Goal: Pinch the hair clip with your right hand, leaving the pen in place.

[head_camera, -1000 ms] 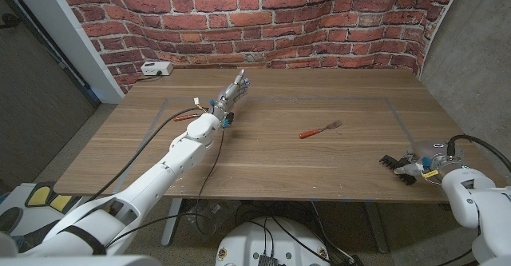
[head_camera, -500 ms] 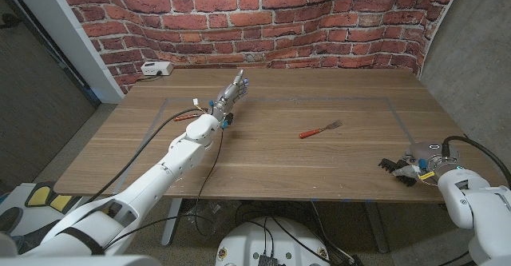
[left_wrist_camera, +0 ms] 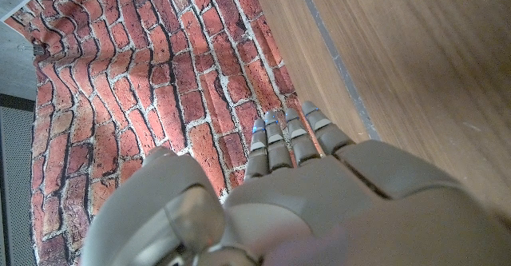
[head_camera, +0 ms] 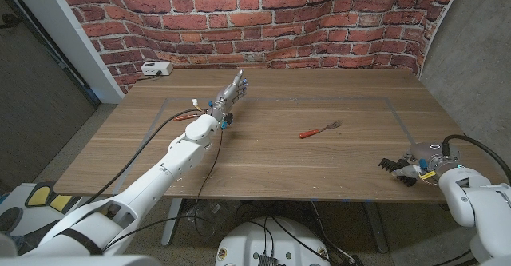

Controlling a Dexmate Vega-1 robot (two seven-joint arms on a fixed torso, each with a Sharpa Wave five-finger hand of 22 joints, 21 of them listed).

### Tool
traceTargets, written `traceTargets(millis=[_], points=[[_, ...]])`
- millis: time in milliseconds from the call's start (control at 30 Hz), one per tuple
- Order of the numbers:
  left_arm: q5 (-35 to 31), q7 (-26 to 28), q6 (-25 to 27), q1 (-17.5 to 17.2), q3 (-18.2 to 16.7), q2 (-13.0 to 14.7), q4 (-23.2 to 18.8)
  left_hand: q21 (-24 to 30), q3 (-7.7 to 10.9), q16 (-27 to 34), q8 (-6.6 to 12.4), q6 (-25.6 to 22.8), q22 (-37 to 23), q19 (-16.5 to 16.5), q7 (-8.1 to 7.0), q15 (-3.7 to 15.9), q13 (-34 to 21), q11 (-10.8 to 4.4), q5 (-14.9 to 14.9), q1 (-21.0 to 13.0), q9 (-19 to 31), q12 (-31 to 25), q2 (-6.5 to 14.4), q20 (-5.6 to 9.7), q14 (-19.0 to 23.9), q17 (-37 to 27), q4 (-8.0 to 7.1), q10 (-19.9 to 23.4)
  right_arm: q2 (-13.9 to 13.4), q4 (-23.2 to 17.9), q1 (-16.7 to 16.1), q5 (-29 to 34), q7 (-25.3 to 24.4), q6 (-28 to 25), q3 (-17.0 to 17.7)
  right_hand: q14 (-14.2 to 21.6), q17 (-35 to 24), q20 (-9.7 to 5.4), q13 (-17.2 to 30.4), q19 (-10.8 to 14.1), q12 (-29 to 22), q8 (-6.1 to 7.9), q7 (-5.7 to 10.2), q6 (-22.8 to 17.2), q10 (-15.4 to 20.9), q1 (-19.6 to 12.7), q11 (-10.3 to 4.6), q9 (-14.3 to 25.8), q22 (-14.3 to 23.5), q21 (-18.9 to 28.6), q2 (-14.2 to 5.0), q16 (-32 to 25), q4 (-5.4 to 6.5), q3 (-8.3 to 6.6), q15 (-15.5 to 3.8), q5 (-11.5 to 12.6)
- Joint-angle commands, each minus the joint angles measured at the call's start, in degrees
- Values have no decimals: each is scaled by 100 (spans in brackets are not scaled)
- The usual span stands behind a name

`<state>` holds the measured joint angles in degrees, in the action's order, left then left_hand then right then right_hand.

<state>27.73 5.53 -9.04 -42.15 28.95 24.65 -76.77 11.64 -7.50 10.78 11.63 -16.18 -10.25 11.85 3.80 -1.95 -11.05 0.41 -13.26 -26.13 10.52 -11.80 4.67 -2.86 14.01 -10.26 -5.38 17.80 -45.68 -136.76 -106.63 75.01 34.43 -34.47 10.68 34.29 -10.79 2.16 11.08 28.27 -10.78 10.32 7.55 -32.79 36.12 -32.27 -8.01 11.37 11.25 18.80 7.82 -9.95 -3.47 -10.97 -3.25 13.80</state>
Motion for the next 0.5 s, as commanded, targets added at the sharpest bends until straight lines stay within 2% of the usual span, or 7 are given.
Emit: traceTargets(millis=[33, 200, 500], points=[[-9, 21, 27, -3, -2, 13, -44, 12, -47, 1, -15, -44, -14, -16, -2, 13, -21, -3, 24, -9, 33, 14, 40, -7, -22, -25, 4, 55, 249, -77, 18, -398, -164, 203, 247, -120, -20, 78, 7, 6, -41, -6, -189, 134, -56, 126, 153, 21, 10, -31, 30, -30, 25, 68, -34, 83], [-17, 20, 30, 17, 4, 5, -35, 11, -51, 2, -14, -47, -14, -19, 3, 10, -21, -2, 24, -11, 33, 14, 43, -13, -21, -25, 3, 56, 371, -81, 53, -509, -367, 207, 277, -198, -16, 121, 7, -4, -45, -35, -333, 352, -141, 190, 228, 20, 8, -52, 42, -27, 38, 110, 35, 122], [-13, 34, 34, 29, 4, -16, -7, 12, -57, 1, -13, -51, -14, -19, -1, 5, -21, 2, 24, -15, 33, 13, 48, -13, -21, -25, 3, 58, 660, -19, 158, -1052, -987, 225, 364, -305, -14, 174, 8, 9, -39, -27, -323, 554, -282, 277, 285, 20, 6, -67, 37, -24, 64, 158, 219, 159]])
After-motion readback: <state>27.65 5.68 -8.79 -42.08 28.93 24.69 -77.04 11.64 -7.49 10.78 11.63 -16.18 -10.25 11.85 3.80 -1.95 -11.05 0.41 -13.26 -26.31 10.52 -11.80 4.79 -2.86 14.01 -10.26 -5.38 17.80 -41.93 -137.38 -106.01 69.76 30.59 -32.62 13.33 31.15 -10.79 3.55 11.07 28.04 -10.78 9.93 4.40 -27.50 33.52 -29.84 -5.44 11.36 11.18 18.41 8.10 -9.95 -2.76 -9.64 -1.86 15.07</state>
